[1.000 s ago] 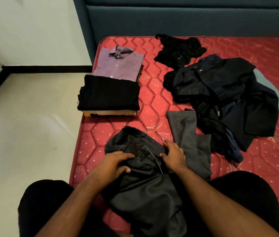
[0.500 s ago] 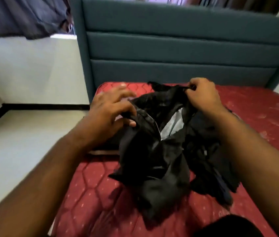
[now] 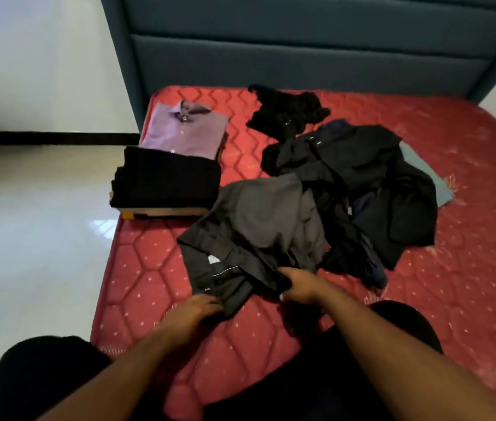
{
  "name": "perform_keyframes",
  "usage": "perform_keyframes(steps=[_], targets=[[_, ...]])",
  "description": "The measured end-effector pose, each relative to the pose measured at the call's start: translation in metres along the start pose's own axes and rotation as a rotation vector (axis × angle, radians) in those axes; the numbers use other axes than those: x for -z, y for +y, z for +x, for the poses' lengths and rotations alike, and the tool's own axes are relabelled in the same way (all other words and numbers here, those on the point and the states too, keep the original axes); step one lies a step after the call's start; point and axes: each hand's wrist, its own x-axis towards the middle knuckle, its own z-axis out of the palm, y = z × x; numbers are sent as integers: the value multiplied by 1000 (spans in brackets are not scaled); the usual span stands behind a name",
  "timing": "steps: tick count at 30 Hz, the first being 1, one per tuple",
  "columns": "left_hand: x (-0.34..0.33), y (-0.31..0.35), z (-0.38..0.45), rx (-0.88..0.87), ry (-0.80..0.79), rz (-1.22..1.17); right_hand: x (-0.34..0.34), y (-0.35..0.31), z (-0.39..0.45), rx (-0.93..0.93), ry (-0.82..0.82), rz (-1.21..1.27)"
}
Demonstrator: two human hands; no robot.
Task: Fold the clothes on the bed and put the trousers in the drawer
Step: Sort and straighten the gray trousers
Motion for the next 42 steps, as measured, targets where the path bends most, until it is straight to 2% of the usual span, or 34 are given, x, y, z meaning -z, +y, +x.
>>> perform_keyframes(steps=[3, 4, 8, 10, 13, 16, 19, 21, 22, 24, 26, 29, 31, 33, 36, 38, 42], targets=[[-16, -1, -6, 81, 123, 120, -22, 23, 6, 33, 250, -242], [-18, -4, -4, 144, 118, 111, -22, 25, 4, 28, 303, -273], [-24, -13, 1, 267, 74, 13, -35, 28, -2, -7, 329, -281], [-30, -14, -2, 284, 104, 14, -47, 35, 0, 35, 299, -312], [-36, -14, -4, 277, 141, -3, -48, 54, 5, 134, 110, -323], [-37, -14, -3, 291, 182, -23, -34, 72, 8, 221, -24, -501], [-33, -13, -2, 314, 216, -52, -24, 70, 5, 318, 57, -820], [-30, -11, -3, 306, 232, -34, -19, 62, 4, 370, 137, -893], [-29, -10, -4, 302, 239, -19, -14, 58, 5, 371, 166, -866], [-30, -9, -9, 307, 249, 5, -5, 57, 10, 359, 229, -626], [-31, -9, -14, 303, 254, 18, 5, 62, 13, 357, 179, -498], [-33, -7, -16, 281, 250, 47, 15, 73, 2, 281, -33, -772], [-33, -4, -15, 297, 250, 61, 14, 78, -3, 262, -37, -919], [-33, -3, -15, 324, 240, 58, 10, 80, 0, 317, -38, -966], [-30, -5, -13, 316, 219, 27, 12, 77, 4, 404, -72, -886], [-26, -6, -12, 333, 214, -8, 15, 79, 4, 453, -15, -805], [-25, -2, -13, 359, 274, -73, 16, 61, 2, 556, 385, -120]])
